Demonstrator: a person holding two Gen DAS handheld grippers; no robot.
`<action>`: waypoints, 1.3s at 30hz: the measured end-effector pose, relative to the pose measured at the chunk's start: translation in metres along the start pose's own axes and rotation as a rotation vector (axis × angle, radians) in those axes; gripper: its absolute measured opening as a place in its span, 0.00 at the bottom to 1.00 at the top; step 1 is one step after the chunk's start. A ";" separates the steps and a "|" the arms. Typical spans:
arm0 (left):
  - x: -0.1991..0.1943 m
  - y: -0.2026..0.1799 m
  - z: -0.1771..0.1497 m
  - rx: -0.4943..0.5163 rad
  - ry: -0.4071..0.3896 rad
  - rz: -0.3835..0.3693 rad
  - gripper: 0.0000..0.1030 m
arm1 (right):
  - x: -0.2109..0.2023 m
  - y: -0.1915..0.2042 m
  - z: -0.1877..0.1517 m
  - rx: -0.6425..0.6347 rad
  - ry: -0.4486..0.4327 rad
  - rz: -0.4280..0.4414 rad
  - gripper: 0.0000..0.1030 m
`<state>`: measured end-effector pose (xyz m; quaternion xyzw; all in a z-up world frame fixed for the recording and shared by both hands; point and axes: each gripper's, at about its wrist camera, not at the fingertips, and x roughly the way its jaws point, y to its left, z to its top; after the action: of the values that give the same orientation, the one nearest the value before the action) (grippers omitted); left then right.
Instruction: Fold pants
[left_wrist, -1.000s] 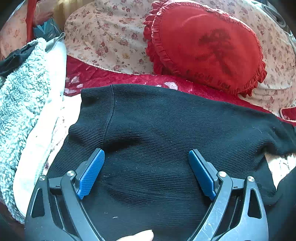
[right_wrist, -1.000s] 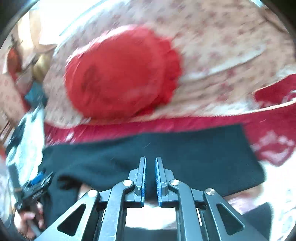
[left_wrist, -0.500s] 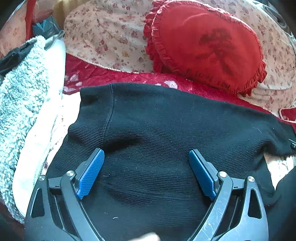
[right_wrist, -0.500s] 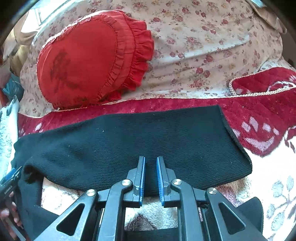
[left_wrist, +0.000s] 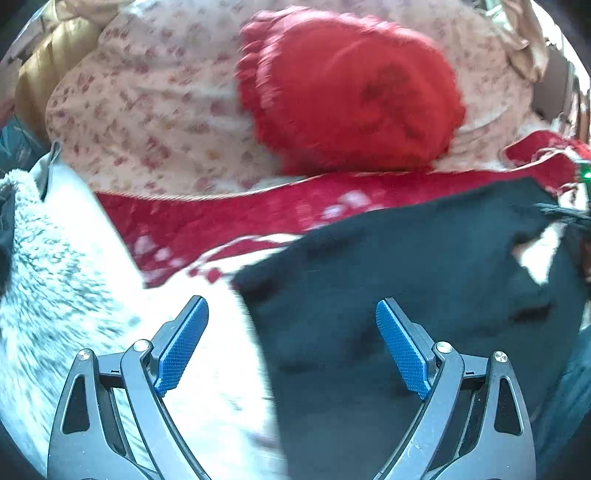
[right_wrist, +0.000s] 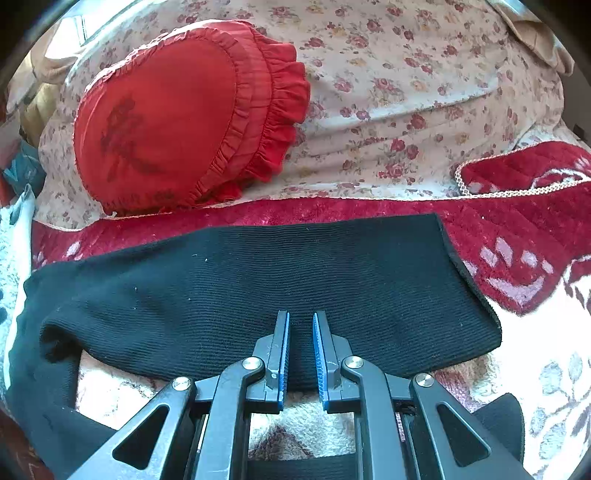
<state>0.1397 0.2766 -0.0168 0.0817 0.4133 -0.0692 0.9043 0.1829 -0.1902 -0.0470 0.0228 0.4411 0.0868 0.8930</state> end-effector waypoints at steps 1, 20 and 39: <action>0.004 0.012 0.001 -0.005 -0.010 0.004 0.89 | 0.000 0.001 0.000 -0.002 -0.002 -0.003 0.11; 0.066 0.048 0.013 -0.116 0.108 -0.317 0.50 | 0.001 0.005 -0.003 -0.026 -0.024 -0.030 0.11; -0.051 -0.021 0.014 0.040 -0.089 -0.083 0.04 | -0.062 -0.070 0.059 0.229 -0.123 0.047 0.19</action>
<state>0.1127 0.2559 0.0285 0.0795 0.3740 -0.1185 0.9164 0.2021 -0.2681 0.0295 0.1400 0.3916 0.0553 0.9077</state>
